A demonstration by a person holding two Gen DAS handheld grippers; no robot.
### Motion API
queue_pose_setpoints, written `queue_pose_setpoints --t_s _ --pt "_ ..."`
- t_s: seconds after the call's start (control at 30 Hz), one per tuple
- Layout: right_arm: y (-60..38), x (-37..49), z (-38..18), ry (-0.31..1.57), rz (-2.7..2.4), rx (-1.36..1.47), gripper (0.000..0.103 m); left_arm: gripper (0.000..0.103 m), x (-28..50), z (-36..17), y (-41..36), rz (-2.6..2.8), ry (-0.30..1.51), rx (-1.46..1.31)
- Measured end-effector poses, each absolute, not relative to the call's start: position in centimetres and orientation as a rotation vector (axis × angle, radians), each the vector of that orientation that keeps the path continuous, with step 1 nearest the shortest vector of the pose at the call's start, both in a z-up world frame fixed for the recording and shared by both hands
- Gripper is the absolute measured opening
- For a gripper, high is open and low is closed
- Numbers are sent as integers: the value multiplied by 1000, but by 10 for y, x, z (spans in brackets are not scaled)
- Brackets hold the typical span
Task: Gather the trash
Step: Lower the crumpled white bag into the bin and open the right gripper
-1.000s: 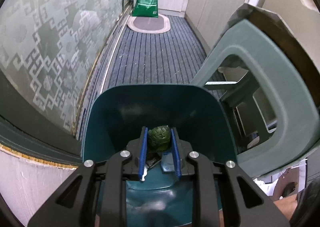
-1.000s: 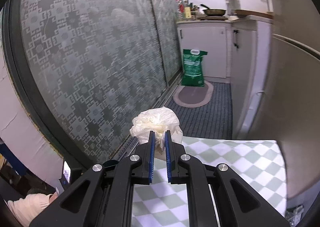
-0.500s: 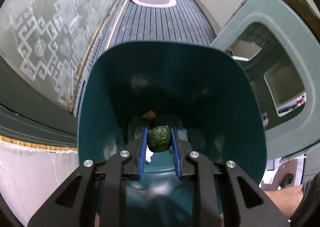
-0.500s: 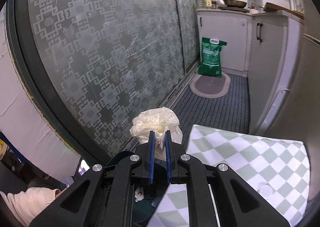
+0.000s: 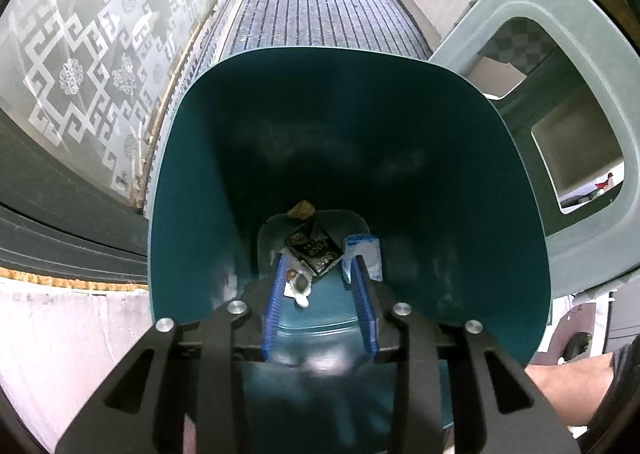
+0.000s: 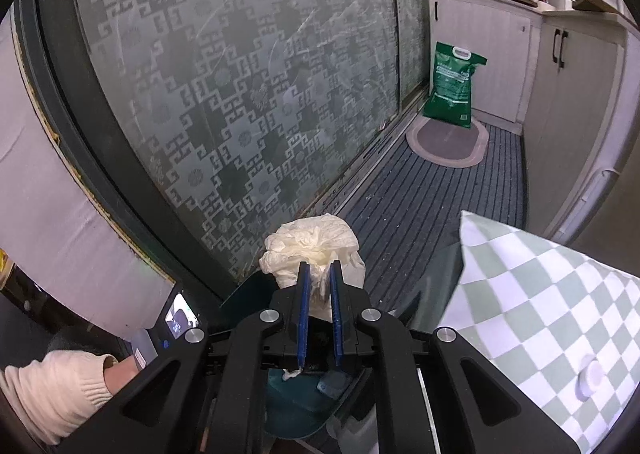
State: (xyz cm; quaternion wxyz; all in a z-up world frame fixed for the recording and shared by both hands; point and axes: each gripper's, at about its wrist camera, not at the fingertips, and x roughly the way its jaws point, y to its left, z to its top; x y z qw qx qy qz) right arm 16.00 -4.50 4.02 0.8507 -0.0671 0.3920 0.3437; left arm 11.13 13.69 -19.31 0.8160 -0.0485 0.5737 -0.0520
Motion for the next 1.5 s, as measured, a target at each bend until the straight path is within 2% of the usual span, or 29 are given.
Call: queue_pose_setpoints --t_s 0.1,0.27,0.43,0.67,1.07,1.5 --pt "-38 159 32 841 716 -170 10 35 109 -184 142 -101 1187 -115" --pt "-27 158 13 885 718 -199 10 27 105 -150 153 -70 1066 -139" --pt "-8 154 -12 936 729 -252 10 22 97 -108 162 -66 938 -174" --pt "19 144 -51 1012 751 -337 9 22 87 -57 165 -64 766 -177" --pt "47 138 -127 1180 764 -437 10 22 84 -25 162 -71 675 -233" --pt "45 131 -169 1264 731 -545 10 22 69 3 168 -101 566 -271"
